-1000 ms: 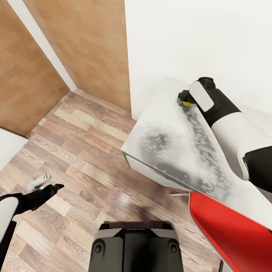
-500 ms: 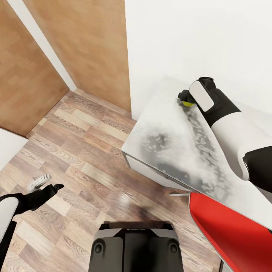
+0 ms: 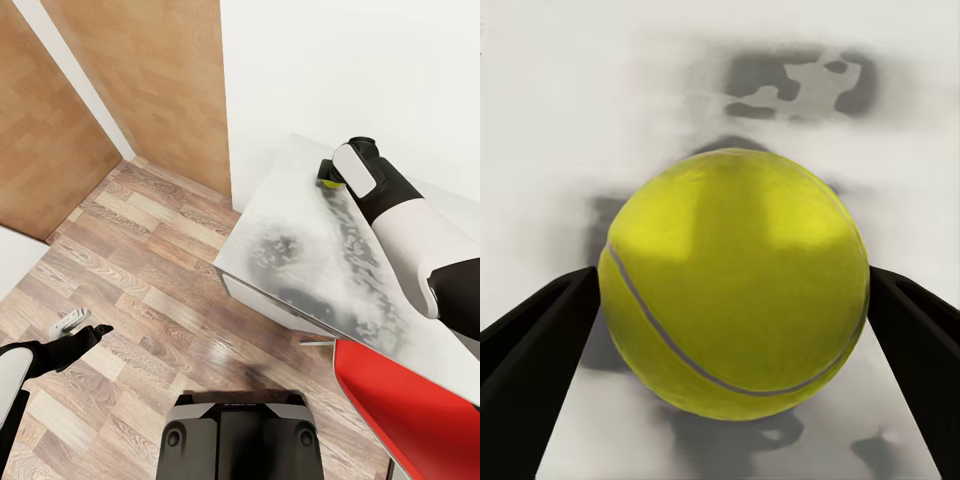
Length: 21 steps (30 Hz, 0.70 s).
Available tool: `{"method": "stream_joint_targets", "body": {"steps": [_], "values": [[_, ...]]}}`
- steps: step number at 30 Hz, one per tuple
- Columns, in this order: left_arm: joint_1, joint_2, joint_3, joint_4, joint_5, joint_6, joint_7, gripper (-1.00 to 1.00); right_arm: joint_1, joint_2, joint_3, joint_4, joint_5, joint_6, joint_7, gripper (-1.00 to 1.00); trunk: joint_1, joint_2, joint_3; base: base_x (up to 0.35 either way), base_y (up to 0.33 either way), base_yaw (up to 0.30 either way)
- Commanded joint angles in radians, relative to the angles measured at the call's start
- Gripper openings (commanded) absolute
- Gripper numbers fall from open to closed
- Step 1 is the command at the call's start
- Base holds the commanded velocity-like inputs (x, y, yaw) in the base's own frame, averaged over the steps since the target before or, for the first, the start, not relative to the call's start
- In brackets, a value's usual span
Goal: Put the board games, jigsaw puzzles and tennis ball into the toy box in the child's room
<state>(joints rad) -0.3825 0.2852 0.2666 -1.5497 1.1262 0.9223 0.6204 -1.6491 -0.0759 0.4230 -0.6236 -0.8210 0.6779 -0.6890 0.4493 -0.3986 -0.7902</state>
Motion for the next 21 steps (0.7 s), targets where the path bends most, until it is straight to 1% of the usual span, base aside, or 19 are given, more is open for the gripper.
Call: {"method": "stream_joint_targets", "body": {"steps": [1,21], "values": [[0.000,0.000,0.001,-0.001,0.011,0.003,0.010,1.00,-0.001,-0.002,0.007,-0.001,-0.017,0.001,-0.009,-1.00,0.001,-0.001,-0.001,0.000,0.000,0.000],[-0.001,0.000,0.001,-0.001,0.014,0.004,0.008,1.00,0.000,-0.008,0.005,-0.006,-0.020,0.002,-0.009,-1.00,0.001,-0.001,-0.001,0.000,0.000,0.000]]}}
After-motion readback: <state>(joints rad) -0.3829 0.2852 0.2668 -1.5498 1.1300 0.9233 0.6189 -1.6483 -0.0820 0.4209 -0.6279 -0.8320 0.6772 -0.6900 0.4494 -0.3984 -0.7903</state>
